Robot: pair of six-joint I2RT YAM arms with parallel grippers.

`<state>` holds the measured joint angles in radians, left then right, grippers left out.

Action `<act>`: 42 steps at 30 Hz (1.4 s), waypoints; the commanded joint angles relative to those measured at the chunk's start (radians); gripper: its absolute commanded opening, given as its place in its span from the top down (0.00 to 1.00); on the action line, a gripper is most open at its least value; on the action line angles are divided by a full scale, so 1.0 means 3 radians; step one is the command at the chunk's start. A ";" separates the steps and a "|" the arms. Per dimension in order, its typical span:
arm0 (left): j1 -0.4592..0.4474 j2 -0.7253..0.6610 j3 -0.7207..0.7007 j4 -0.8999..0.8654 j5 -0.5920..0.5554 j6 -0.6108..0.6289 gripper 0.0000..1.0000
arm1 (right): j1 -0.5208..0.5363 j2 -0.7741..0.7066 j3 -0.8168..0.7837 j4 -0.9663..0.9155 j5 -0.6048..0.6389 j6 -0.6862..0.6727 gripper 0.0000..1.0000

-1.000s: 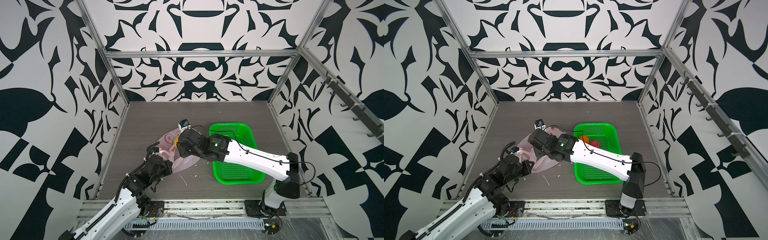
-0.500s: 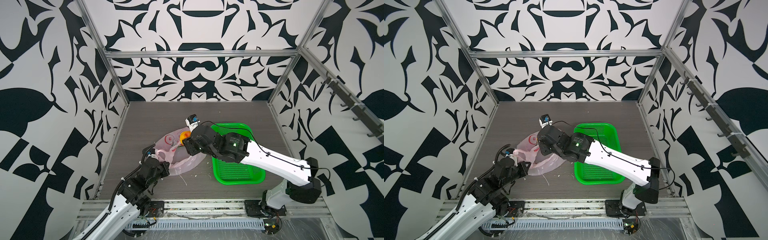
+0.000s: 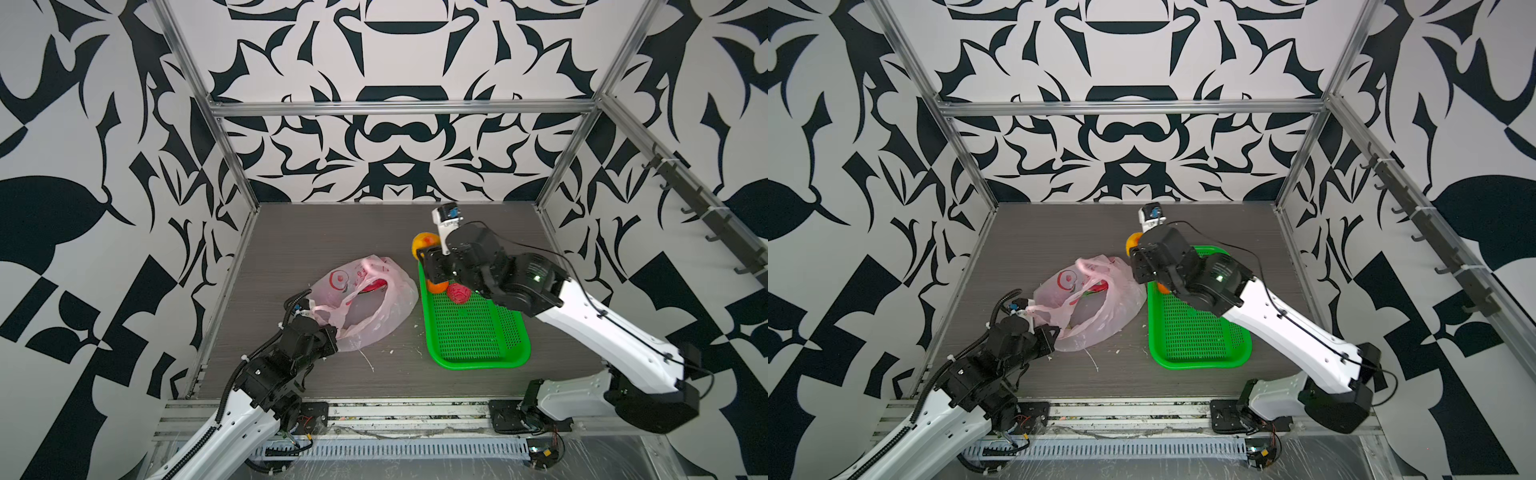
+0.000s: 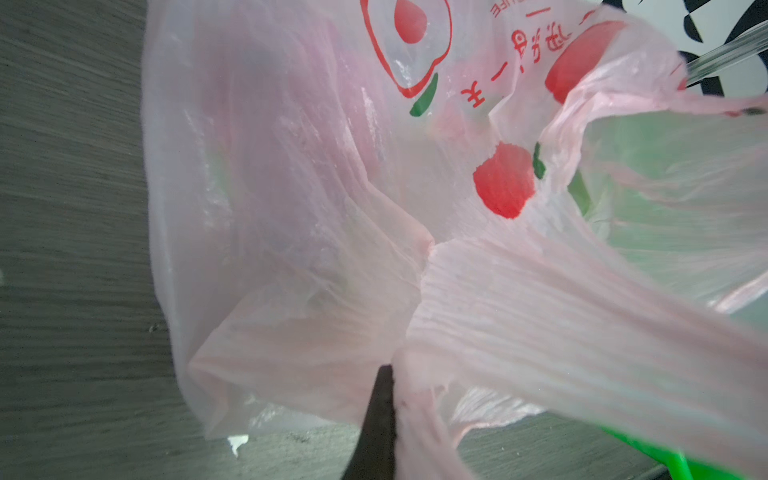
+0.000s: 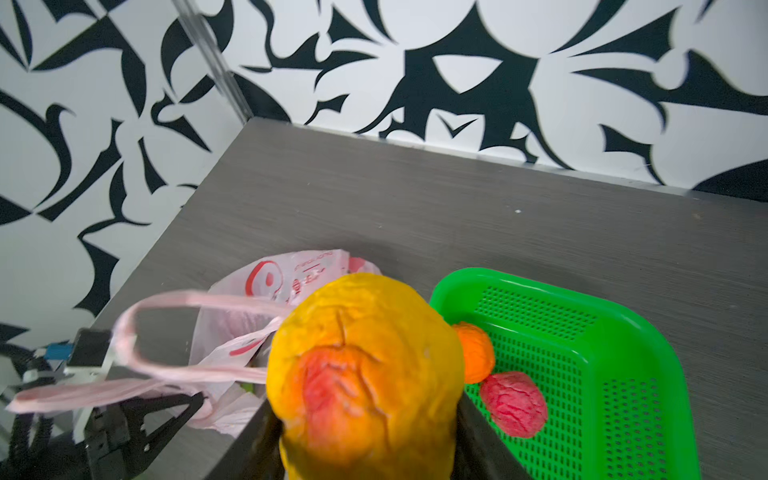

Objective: Untie the knot of the plastic bag and take out the fruit
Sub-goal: Pick up the fruit from the plastic bag, then place the fruit in the basket.

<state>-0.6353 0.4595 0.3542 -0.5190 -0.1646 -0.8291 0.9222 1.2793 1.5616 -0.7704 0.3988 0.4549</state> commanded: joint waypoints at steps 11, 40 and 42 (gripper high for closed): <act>-0.0010 0.0441 0.0246 0.0292 -0.0054 0.0028 1.00 | -0.0823 -0.0579 -0.0918 -0.0037 -0.0003 -0.0177 0.63; -0.0013 0.0580 0.0206 0.0339 -0.0100 -0.0043 1.00 | -0.1489 -0.0045 -0.1882 0.0801 -0.0410 -0.0051 0.65; -0.0010 0.0573 0.0198 0.0334 -0.0105 -0.0057 1.00 | -0.1517 -0.0003 -0.1879 0.0833 -0.0412 -0.0067 0.65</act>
<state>-0.6353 0.6361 0.4084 -0.4278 -0.1780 -0.8375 0.4797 1.2789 0.9936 -0.5686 0.2687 0.4271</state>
